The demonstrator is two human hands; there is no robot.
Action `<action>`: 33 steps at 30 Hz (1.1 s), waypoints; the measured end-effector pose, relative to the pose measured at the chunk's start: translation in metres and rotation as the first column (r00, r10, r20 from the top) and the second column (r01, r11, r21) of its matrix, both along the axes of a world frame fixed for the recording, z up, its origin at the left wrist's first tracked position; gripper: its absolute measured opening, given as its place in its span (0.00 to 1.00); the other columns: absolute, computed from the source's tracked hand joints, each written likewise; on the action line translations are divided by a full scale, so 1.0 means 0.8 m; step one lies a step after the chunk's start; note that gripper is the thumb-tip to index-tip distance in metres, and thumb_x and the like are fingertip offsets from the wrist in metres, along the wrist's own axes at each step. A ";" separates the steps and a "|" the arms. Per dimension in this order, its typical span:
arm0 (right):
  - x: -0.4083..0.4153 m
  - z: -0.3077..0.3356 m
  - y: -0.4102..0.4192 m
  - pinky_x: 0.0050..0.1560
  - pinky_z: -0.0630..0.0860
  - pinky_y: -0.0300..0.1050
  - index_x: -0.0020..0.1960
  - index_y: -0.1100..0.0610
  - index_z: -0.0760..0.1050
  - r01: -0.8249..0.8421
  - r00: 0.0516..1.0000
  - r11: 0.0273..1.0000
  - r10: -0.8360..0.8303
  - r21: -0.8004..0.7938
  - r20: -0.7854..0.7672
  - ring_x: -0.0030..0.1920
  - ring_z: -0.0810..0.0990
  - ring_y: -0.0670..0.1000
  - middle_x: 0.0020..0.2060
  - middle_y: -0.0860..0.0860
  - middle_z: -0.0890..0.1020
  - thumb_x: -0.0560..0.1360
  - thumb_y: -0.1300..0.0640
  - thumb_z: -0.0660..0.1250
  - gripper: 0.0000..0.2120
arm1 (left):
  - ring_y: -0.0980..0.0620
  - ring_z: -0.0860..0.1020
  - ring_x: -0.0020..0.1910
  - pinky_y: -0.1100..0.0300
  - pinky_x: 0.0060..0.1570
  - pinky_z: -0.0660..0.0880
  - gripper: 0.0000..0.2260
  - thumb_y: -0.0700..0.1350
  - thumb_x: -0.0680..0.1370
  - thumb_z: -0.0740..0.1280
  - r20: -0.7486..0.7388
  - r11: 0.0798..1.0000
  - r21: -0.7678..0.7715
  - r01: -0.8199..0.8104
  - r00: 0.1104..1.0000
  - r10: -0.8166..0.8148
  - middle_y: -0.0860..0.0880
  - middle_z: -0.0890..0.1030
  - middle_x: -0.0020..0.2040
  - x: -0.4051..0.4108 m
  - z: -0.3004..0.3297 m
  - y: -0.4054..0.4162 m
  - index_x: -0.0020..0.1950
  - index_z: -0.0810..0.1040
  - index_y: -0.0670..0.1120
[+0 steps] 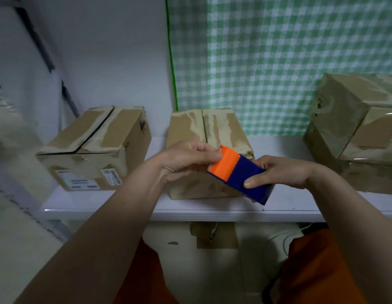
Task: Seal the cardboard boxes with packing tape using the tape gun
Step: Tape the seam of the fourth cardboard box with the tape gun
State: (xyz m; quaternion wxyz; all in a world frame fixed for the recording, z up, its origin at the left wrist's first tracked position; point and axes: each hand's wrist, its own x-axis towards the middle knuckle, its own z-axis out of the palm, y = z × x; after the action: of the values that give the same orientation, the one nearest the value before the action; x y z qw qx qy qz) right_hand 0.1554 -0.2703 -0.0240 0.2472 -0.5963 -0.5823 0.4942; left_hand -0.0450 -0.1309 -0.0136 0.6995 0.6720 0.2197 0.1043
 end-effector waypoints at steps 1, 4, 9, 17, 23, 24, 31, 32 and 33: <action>-0.002 0.000 0.002 0.47 0.77 0.39 0.47 0.51 0.80 -0.011 1.000 1.000 0.011 -0.005 -0.009 0.44 0.82 0.48 0.42 0.49 0.84 0.64 0.44 0.72 0.15 | 0.55 0.81 0.38 0.63 0.39 0.78 0.13 0.45 0.67 0.71 0.044 0.993 -0.117 0.008 0.999 -0.003 0.47 0.83 0.39 -0.007 -0.003 0.004 0.47 0.80 0.40; -0.008 0.000 0.011 0.52 0.76 0.47 0.46 0.48 0.80 -0.037 0.999 0.999 0.036 -0.017 -0.020 0.45 0.82 0.49 0.43 0.50 0.83 0.64 0.44 0.72 0.14 | 0.53 0.82 0.39 0.62 0.39 0.80 0.15 0.45 0.67 0.71 0.103 0.944 -0.330 -0.022 0.993 0.059 0.45 0.84 0.42 -0.022 -0.017 0.014 0.50 0.82 0.38; -0.019 0.000 0.023 0.52 0.76 0.45 0.49 0.52 0.79 -0.037 0.999 0.999 0.037 -0.037 0.010 0.46 0.82 0.49 0.43 0.49 0.84 0.63 0.44 0.72 0.18 | 0.55 0.82 0.37 0.65 0.36 0.79 0.12 0.34 0.77 0.62 0.080 0.921 -0.372 -0.119 0.984 0.159 0.46 0.84 0.40 -0.031 -0.033 0.018 0.60 0.76 0.35; -0.046 0.012 0.048 0.42 0.76 0.39 0.50 0.56 0.81 0.062 0.989 0.998 -0.061 -0.003 0.131 0.39 0.83 0.47 0.41 0.51 0.85 0.65 0.44 0.72 0.20 | 0.55 0.82 0.32 0.63 0.32 0.79 0.05 0.36 0.77 0.67 -0.029 0.865 -0.163 -0.474 0.879 0.476 0.45 0.84 0.34 -0.040 -0.057 0.031 0.49 0.80 0.35; -0.037 0.031 0.053 0.43 0.77 0.41 0.49 0.59 0.81 0.066 0.950 0.997 -0.049 -0.045 0.310 0.41 0.84 0.51 0.40 0.52 0.85 0.59 0.39 0.76 0.28 | 0.58 0.80 0.27 0.69 0.31 0.77 0.03 0.37 0.76 0.69 -0.022 0.651 -0.165 -0.741 0.662 0.749 0.46 0.82 0.31 -0.073 -0.070 0.046 0.45 0.80 0.37; -0.035 0.034 0.053 0.43 0.77 0.41 0.49 0.60 0.81 0.079 0.943 0.996 -0.059 -0.048 0.327 0.42 0.84 0.51 0.40 0.52 0.85 0.59 0.40 0.76 0.28 | 0.59 0.80 0.27 0.69 0.30 0.77 0.03 0.37 0.76 0.70 -0.023 0.619 -0.144 -0.772 0.628 0.778 0.47 0.82 0.31 -0.080 -0.071 0.052 0.46 0.80 0.37; -0.037 0.059 0.078 0.41 0.77 0.43 0.44 0.60 0.82 0.156 0.876 0.988 -0.148 0.022 0.458 0.37 0.84 0.52 0.37 0.53 0.85 0.50 0.30 0.74 0.37 | 0.55 0.79 0.29 0.62 0.39 0.79 0.06 0.43 0.74 0.73 0.039 0.433 0.133 -0.891 0.442 0.896 0.47 0.82 0.31 -0.059 -0.085 0.058 0.41 0.83 0.39; -0.036 0.062 0.080 0.41 0.76 0.44 0.43 0.61 0.82 0.171 0.858 0.985 -0.164 0.030 0.487 0.37 0.83 0.52 0.37 0.54 0.85 0.52 0.32 0.72 0.35 | 0.56 0.78 0.28 0.62 0.39 0.79 0.06 0.43 0.74 0.72 0.053 0.427 0.137 -0.894 0.437 0.898 0.48 0.81 0.30 -0.055 -0.085 0.057 0.41 0.83 0.39; -0.037 0.064 0.082 0.42 0.76 0.45 0.43 0.61 0.82 0.187 0.839 0.982 -0.178 0.035 0.514 0.38 0.83 0.53 0.37 0.55 0.85 0.53 0.33 0.71 0.34 | 0.57 0.77 0.26 0.64 0.38 0.79 0.07 0.43 0.75 0.72 0.059 0.425 0.144 -0.894 0.436 0.898 0.49 0.80 0.29 -0.051 -0.085 0.056 0.41 0.83 0.40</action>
State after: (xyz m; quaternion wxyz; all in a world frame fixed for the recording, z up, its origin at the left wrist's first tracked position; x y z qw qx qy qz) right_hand 0.1261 -0.2048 0.0276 0.1234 -0.7613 -0.5636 0.2959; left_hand -0.0860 -0.0857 -0.0814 0.4803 0.5058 0.5436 0.4669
